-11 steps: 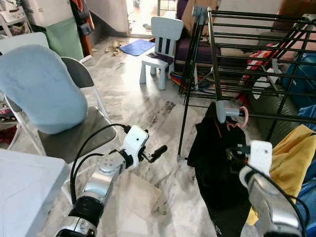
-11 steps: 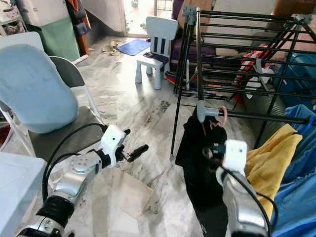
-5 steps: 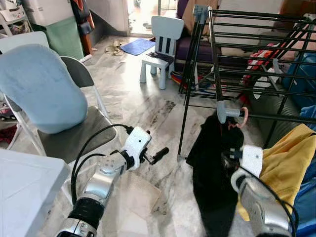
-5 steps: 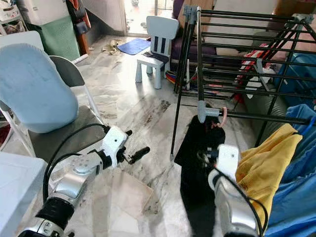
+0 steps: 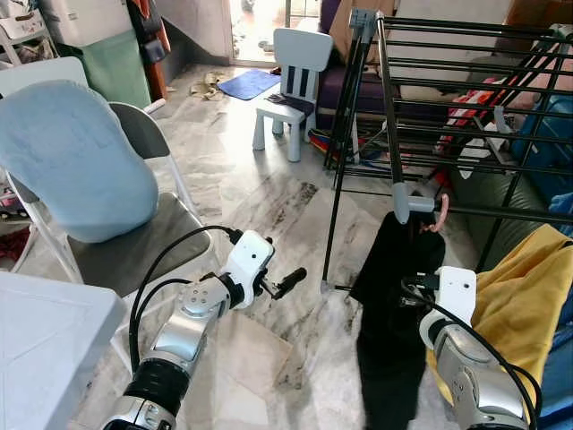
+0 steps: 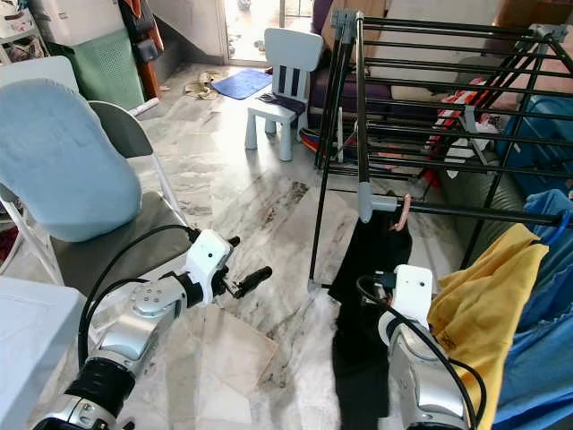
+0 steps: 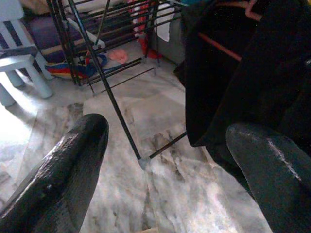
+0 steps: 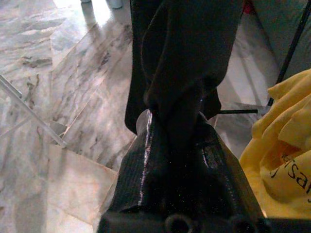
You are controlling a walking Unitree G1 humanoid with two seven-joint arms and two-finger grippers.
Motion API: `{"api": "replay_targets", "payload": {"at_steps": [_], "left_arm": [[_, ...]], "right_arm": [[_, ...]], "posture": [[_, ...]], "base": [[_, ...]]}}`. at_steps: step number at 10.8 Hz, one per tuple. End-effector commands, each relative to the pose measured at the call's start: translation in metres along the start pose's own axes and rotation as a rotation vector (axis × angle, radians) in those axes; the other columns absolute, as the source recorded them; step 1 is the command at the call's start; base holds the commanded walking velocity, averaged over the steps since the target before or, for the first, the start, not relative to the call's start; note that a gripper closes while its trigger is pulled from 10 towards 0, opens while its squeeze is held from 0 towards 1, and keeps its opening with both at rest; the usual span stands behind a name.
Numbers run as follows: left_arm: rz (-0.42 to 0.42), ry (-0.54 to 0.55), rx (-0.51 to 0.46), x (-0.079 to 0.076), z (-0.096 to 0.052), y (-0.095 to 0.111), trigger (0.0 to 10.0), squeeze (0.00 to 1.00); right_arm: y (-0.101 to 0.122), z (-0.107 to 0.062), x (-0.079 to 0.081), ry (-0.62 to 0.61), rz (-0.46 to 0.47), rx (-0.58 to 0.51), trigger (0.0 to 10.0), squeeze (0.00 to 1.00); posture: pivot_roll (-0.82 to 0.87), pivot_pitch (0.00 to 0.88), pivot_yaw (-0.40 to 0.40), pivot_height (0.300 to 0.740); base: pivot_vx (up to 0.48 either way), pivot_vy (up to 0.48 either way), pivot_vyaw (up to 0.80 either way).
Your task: Hang hanger
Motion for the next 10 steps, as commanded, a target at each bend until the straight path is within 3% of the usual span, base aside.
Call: {"api": "replay_targets", "payload": {"at_steps": [1,4,5,6,8,10], "left_arm": [[0.017,-0.001,0.005,0.001,0.002,0.002,10.0,0.0],[0.019,-0.008,0.007,0.0,0.003,0.002,10.0,0.0],[0.02,-0.012,0.007,0.0,0.003,0.002,10.0,0.0],[0.02,-0.012,0.003,-0.001,0.003,0.002,10.0,0.0],[0.022,0.005,0.026,0.0,0.002,-0.002,10.0,0.0],[0.031,0.059,0.035,0.007,0.0,-0.003,10.0,0.0]], "right_arm": [[0.002,0.002,0.0,-0.006,-0.012,-0.007,0.0,0.0],[0.002,0.002,0.0,-0.008,-0.044,-0.011,0.0,0.0],[0.009,0.001,0.002,0.001,-0.083,-0.062,0.0,0.0],[0.028,-0.005,0.006,0.002,-0.116,-0.184,0.0,0.0],[0.042,-0.029,0.0,-0.086,-0.067,-0.326,0.0,0.0],[0.025,-0.058,-0.003,-0.127,-0.033,-0.317,0.0,0.0]], "posture": [[0.01,0.0,-0.029,0.74],[0.01,0.0,-0.027,0.74],[0.01,0.0,-0.027,0.74],[0.01,0.0,-0.029,0.74],[0.01,0.0,-0.035,0.74],[0.0,0.0,-0.028,0.74]], "base": [[0.0,0.0,0.0],[0.0,0.0,0.0],[0.0,0.0,0.0],[0.0,0.0,0.0],[0.0,0.0,0.0],[0.0,0.0,0.0]]}}
Point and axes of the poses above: a point about 5 cm out from each wrist's last joint towards the gripper, its own z axis pointing out of the wrist towards the gripper, its own y axis along the axis of the wrist's last joint, x = y × z, the point moved 2 cm from there along z, pointing out of the wrist towards the gripper, and after that the axes turned 7 degrees about z, right-handed, at the moved point
